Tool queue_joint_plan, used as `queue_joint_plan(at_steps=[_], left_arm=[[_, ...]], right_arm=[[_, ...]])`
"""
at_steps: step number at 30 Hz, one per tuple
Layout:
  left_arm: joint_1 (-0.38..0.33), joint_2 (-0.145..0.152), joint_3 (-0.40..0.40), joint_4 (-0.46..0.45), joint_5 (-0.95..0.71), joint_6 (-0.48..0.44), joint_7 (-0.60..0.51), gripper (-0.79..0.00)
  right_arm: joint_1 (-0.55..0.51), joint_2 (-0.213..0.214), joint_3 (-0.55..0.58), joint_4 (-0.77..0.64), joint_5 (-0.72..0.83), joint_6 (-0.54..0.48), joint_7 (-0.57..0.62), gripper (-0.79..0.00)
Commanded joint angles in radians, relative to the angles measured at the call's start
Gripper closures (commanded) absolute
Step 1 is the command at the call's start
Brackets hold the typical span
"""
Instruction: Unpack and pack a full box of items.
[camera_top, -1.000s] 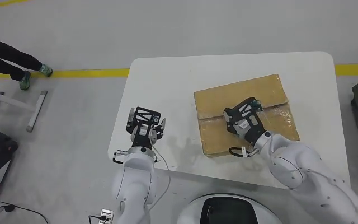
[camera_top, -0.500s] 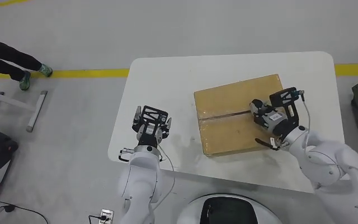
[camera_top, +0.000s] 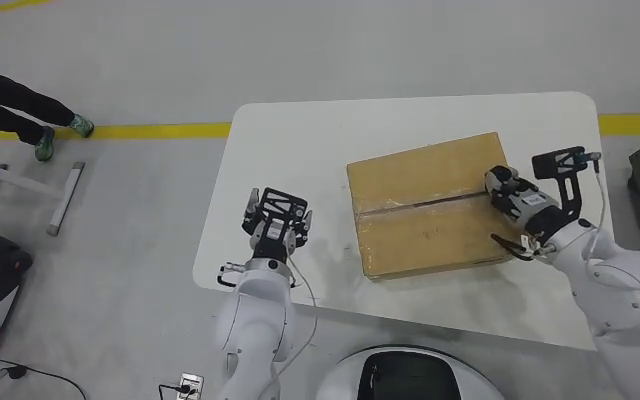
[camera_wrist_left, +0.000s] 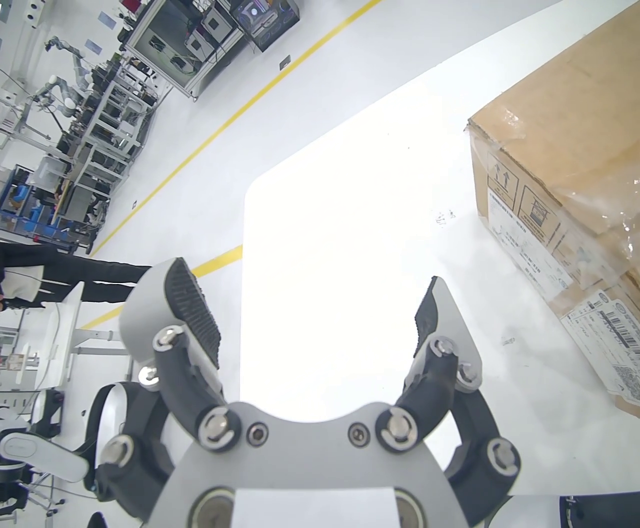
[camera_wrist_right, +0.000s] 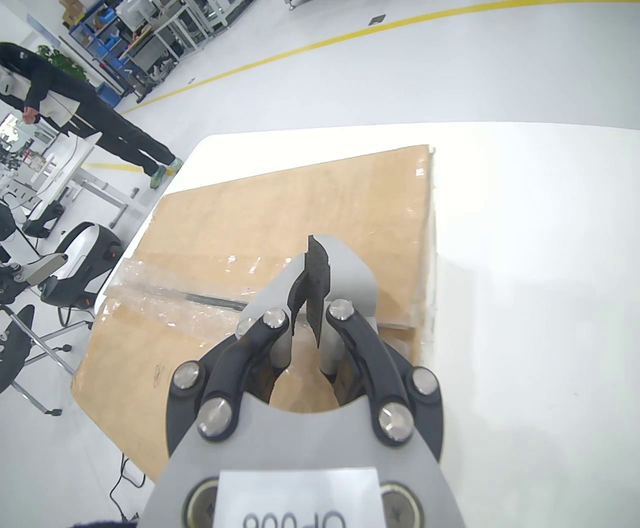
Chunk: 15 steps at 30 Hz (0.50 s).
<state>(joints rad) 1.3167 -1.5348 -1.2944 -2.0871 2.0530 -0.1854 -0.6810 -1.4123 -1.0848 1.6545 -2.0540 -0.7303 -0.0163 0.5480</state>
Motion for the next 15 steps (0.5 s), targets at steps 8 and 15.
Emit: queue_joint_plan(at_steps=[8, 15], left_arm=[[-0.014, 0.002, 0.01, -0.002, -0.015, -0.019, 0.007, -0.785], [-0.014, 0.002, 0.01, -0.002, -0.015, -0.019, 0.007, -0.785]], right_arm=[[-0.092, 0.005, 0.232, 0.007, 0.054, 0.003, -0.074, 0.0], [-0.164, 0.002, 0.263, 0.106, 0.062, -0.036, -0.099, 0.0]])
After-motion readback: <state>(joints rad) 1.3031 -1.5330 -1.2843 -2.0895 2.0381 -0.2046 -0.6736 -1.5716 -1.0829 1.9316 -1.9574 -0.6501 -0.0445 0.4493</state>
